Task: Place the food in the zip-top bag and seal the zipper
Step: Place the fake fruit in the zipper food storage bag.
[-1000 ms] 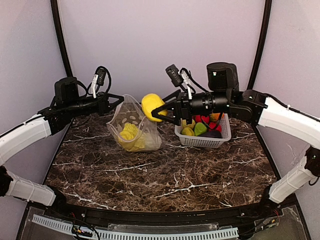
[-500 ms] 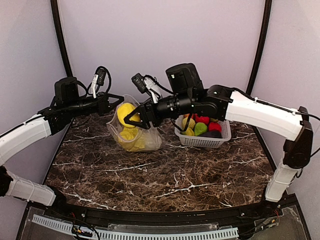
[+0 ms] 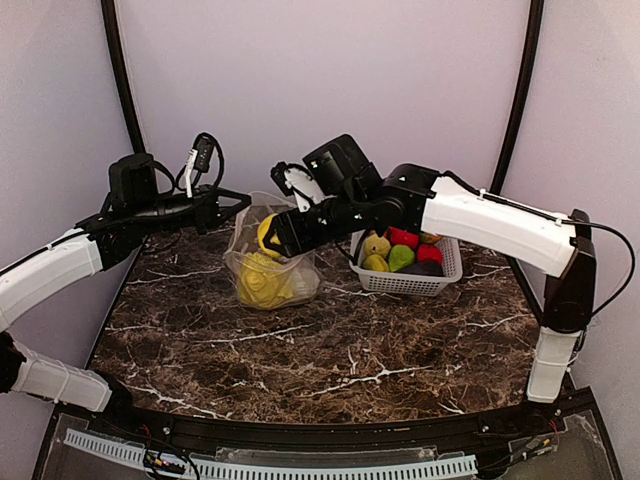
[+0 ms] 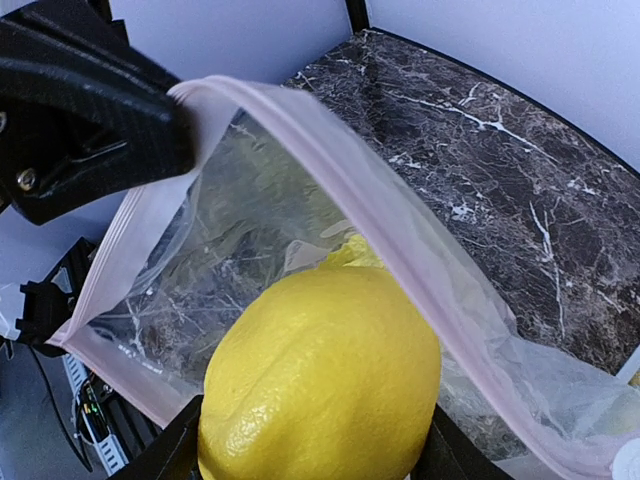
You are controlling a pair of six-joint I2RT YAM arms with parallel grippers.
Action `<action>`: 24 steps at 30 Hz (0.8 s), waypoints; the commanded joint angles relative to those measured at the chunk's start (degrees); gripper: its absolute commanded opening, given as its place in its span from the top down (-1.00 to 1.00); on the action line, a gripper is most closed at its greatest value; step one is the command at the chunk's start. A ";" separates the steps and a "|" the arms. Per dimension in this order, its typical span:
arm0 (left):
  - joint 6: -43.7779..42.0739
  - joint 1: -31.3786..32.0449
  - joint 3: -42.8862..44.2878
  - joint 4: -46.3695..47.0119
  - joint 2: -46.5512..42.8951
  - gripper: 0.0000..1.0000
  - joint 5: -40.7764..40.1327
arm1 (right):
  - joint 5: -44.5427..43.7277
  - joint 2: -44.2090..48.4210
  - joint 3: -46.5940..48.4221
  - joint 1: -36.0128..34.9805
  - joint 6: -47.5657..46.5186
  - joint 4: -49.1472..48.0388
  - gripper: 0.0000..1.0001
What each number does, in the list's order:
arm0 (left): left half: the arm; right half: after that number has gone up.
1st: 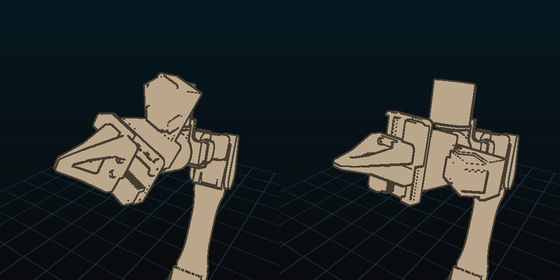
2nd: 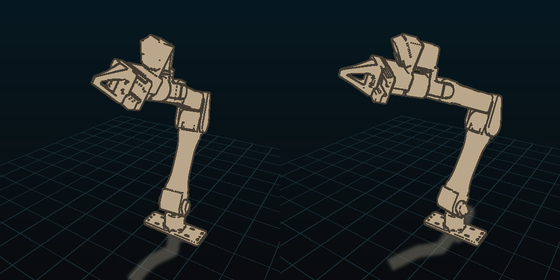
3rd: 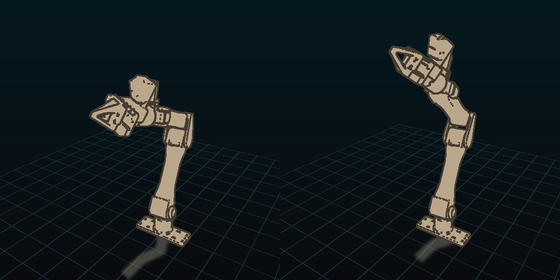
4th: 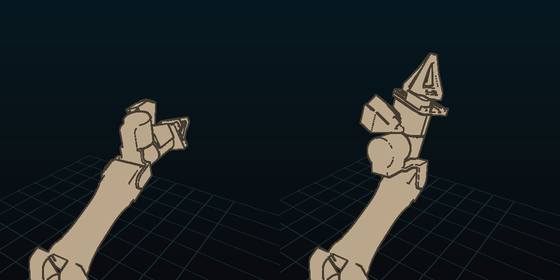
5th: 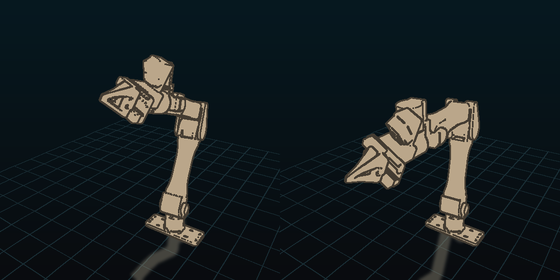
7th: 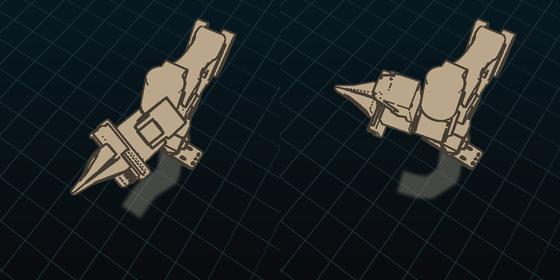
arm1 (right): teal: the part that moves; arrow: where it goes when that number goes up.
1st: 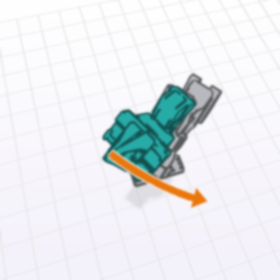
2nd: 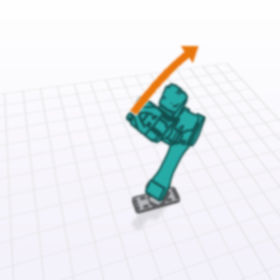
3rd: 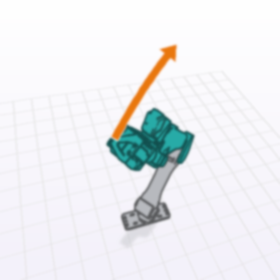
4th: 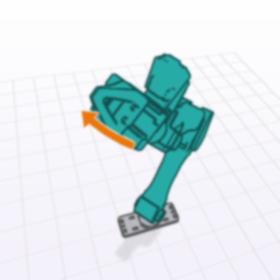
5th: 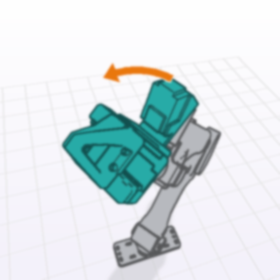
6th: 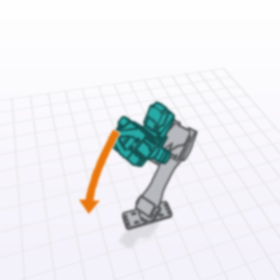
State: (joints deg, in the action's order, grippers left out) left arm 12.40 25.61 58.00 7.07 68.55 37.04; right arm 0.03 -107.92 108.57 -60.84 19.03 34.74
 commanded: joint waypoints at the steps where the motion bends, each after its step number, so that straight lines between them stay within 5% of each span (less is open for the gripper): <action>1: -0.74 0.74 -0.54 3.35 -1.00 0.99 3.38 | -4.92 -1.43 3.05 -0.30 1.71 1.47 -0.18; 9: -0.52 1.35 -0.60 3.30 -0.29 0.99 3.68 | -3.47 -5.64 7.35 -0.77 1.12 1.40 -0.26; 17: -0.78 1.38 -0.43 2.92 -0.41 0.99 2.68 | -4.86 -6.17 7.46 -0.87 0.68 1.54 -0.62; 24: -0.92 1.38 -0.46 2.60 -0.46 0.99 2.18 | -6.04 -5.57 7.18 -0.94 0.41 1.48 -0.66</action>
State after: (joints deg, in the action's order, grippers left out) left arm 12.36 26.63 58.00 7.64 68.69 38.94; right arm -4.29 -114.26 114.63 -61.41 19.79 36.91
